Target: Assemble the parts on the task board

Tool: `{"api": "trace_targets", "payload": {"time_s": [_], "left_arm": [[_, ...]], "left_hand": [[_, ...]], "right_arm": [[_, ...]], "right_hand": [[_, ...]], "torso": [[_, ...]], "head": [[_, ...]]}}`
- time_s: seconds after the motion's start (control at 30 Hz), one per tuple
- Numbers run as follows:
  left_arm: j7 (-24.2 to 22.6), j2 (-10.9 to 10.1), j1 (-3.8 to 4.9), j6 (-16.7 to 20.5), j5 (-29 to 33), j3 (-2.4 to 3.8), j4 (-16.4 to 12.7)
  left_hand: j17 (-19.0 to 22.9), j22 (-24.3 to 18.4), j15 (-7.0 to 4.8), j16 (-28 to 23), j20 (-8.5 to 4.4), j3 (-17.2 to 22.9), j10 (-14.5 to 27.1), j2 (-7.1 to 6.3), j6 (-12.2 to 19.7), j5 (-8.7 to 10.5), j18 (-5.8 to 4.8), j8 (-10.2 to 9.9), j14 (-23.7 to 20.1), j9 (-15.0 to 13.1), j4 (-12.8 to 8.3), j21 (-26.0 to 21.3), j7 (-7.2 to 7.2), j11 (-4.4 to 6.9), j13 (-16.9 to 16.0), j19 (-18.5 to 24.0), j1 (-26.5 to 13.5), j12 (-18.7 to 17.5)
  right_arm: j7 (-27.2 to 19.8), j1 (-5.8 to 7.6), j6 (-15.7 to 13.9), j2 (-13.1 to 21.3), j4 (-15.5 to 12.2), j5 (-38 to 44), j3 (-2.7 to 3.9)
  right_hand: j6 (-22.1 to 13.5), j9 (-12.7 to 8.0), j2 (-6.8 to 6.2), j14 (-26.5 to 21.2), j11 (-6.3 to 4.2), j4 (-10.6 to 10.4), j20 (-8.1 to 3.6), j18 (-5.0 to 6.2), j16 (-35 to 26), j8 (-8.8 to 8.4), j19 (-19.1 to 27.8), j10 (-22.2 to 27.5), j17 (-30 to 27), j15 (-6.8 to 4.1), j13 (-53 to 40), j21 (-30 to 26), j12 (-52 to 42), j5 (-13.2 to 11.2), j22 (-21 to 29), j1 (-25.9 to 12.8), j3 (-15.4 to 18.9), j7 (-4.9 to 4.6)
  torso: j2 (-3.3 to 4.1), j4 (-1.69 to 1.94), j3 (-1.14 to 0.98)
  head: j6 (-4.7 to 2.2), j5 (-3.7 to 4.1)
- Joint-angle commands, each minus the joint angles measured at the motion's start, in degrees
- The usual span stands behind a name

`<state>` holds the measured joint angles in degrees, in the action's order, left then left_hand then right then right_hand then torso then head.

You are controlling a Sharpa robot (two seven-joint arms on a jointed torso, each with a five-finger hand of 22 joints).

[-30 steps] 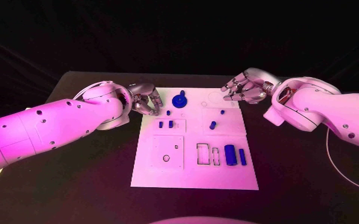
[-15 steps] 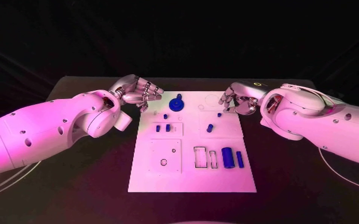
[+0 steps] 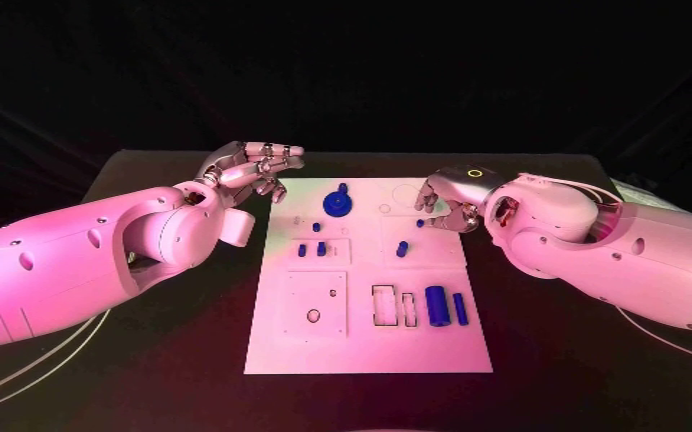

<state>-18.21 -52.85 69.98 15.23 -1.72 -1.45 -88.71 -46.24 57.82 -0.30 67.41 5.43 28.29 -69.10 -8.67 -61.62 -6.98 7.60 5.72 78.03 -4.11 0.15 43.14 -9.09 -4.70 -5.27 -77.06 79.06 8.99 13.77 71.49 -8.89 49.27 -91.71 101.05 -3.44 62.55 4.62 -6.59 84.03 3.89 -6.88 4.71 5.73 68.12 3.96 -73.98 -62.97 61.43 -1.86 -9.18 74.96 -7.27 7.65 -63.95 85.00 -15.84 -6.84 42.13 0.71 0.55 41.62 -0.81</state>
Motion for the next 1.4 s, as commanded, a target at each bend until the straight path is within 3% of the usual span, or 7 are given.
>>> {"api": "trace_targets", "payload": {"time_s": [0.03,1.0,1.4], "left_arm": [[-2.0,0.0,0.00,-0.2,3.3,0.02,-0.3],[-1.2,-0.3,0.00,-0.2,3.4,0.01,-1.1],[-1.0,-0.4,0.01,-0.2,3.3,0.01,-1.3]], "left_hand": [[0.1,-0.2,0.07,-0.3,0.06,-0.4,-0.3,0.11,-0.3,0.20,1.16,0.3,-0.5,0.1,-0.1,-0.4,0.05,0.12,-0.1,0.5,-0.3,0.4],[0.4,-0.6,0.15,-0.3,0.05,-1.0,0.2,0.20,0.2,0.13,1.21,0.2,-0.8,0.2,-0.4,-1.2,-0.22,-0.05,-0.2,0.8,0.1,0.8],[0.4,-0.6,0.16,-0.3,0.06,-1.1,0.2,0.26,0.2,0.12,1.22,0.2,-0.8,0.2,-0.5,-1.2,-0.25,-0.08,-0.2,0.8,0.2,0.8]], "right_arm": [[1.1,-0.22,2.2,-0.5,0.5,2.9,0.00],[0.8,-1.93,5.7,-3.5,3.3,2.7,-0.04],[2.2,-2.14,5.0,-4.1,4.0,4.1,-0.06]], "right_hand": [[0.5,-0.1,-0.50,1.3,-0.05,-0.1,-0.37,-0.06,-0.3,-0.22,0.0,0.2,-0.1,-0.27,0.2,-0.1,0.3,-0.2,0.1,0.0,-0.5,0.04],[3.0,0.3,0.53,1.5,-0.54,0.6,-0.83,-0.18,0.1,0.27,-0.4,-2.9,0.3,-0.61,3.5,0.1,0.6,-0.8,-0.4,-0.4,-5.0,0.45],[5.4,1.0,2.25,1.9,-0.91,3.1,-0.46,-0.61,1.4,0.86,-1.7,-6.4,1.5,0.00,4.4,1.4,0.4,-3.0,-2.5,0.5,-9.1,0.45]], "torso": [[0.05,0.07,0.04],[0.03,-0.03,0.00],[0.00,-0.06,-0.03]], "head": [[0.00,-0.05],[0.66,-0.28],[0.98,-0.10]]}}
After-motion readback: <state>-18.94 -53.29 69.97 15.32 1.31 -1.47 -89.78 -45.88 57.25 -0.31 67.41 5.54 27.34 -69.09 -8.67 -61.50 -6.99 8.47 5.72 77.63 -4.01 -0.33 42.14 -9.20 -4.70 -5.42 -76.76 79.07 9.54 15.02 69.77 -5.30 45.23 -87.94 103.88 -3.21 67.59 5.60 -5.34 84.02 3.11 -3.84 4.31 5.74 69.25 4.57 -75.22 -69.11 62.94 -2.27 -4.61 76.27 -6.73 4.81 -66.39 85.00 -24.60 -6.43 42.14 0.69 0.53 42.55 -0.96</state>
